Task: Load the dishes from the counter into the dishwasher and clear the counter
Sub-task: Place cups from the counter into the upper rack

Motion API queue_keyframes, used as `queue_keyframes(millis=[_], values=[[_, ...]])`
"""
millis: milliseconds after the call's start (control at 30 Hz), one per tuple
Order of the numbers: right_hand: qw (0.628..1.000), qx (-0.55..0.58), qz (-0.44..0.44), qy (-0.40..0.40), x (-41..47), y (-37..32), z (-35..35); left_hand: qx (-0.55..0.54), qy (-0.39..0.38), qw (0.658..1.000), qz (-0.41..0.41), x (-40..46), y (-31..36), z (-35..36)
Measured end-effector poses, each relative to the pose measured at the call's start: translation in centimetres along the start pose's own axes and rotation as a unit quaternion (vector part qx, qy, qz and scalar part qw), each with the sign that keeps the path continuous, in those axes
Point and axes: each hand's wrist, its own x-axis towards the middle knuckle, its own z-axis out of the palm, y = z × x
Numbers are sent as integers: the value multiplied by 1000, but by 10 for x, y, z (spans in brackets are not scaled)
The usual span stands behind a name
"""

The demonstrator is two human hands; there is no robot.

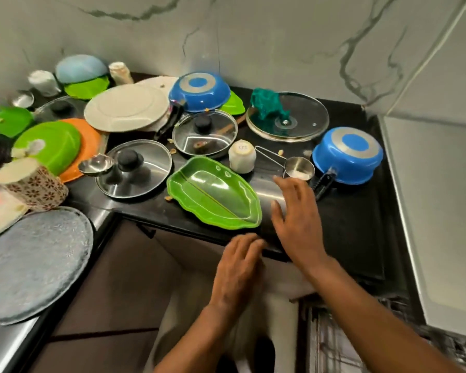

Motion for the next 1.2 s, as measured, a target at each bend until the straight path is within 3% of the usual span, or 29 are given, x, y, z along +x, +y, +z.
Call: queue_keyframes(millis=[67, 133, 233, 333, 433, 600, 767, 867, 1000, 1100, 1200], values=[[997, -37, -37, -49, 35, 9, 11, 12, 67, 995, -68, 29, -12, -7], [989, -75, -71, -103, 68, 19, 24, 35, 75, 989, -122, 59, -31, -15], [971, -125, -95, -183, 108, 28, 40, 80, -32, 982, -170, 94, -64, -21], [950, -157, -116, -246, 135, 37, 56, 138, -166, 953, -215, 114, -88, -18], [938, -170, -142, -265, 146, 39, 69, 148, -211, 932, -254, 123, -95, -16], [948, -164, -173, -211, 149, 43, 84, 147, -231, 923, -273, 132, -91, -18], [970, -25, -193, -145, 153, 43, 80, 148, -239, 916, -285, 136, -91, -16], [981, 97, -140, -90, 147, 34, 66, 153, -237, 917, -281, 133, -92, -15], [980, 179, -88, -20, 118, 22, 38, 170, -246, 918, -260, 132, -90, -16], [981, 175, -85, -6, 82, 18, 19, 187, -250, 919, -240, 130, -86, -20], [986, 141, -88, 8, 35, 16, -2, 184, -172, 948, -192, 121, -72, -22]])
